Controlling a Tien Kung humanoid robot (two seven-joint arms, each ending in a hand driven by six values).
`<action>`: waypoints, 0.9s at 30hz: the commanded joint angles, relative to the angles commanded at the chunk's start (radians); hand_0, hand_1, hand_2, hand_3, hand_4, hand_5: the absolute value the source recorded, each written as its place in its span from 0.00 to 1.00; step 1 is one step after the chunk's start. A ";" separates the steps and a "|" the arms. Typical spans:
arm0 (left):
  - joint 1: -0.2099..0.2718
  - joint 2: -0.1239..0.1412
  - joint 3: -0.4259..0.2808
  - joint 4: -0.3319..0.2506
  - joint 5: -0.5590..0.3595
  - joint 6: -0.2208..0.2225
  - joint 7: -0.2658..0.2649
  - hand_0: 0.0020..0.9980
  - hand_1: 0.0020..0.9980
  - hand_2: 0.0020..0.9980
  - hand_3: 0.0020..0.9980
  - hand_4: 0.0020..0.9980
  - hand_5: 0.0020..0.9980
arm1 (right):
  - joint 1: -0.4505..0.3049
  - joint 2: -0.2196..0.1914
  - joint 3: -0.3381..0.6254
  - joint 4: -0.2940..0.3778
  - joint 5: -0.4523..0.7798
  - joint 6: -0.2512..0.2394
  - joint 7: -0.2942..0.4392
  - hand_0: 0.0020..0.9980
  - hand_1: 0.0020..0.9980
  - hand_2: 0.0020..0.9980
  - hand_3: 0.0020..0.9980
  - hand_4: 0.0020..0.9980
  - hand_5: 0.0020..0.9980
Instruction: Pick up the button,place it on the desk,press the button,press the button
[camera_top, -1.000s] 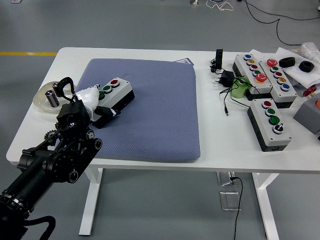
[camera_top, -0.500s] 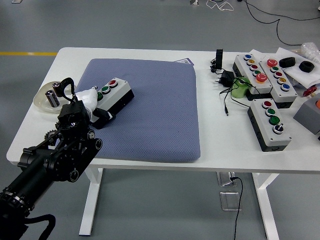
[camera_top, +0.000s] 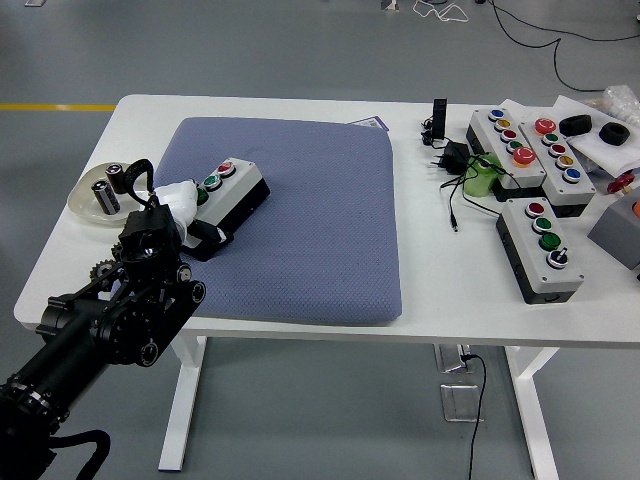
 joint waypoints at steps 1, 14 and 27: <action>0.000 0.000 0.000 0.000 0.000 0.005 -0.004 0.13 0.33 0.30 0.60 0.90 0.30 | 0.000 0.000 0.000 0.000 0.000 0.000 0.000 0.64 0.57 0.63 0.63 0.23 0.24; 0.006 0.000 0.009 0.011 0.000 0.087 -0.073 0.05 0.16 0.14 0.29 0.73 0.18 | -0.004 0.000 0.000 0.000 -0.001 0.000 -0.001 0.64 0.57 0.63 0.63 0.23 0.24; -0.003 0.033 0.044 0.001 0.000 0.161 -0.240 0.04 0.12 0.11 0.23 0.76 0.09 | 0.002 0.001 0.010 0.000 -0.011 0.002 -0.002 0.64 0.57 0.63 0.63 0.23 0.24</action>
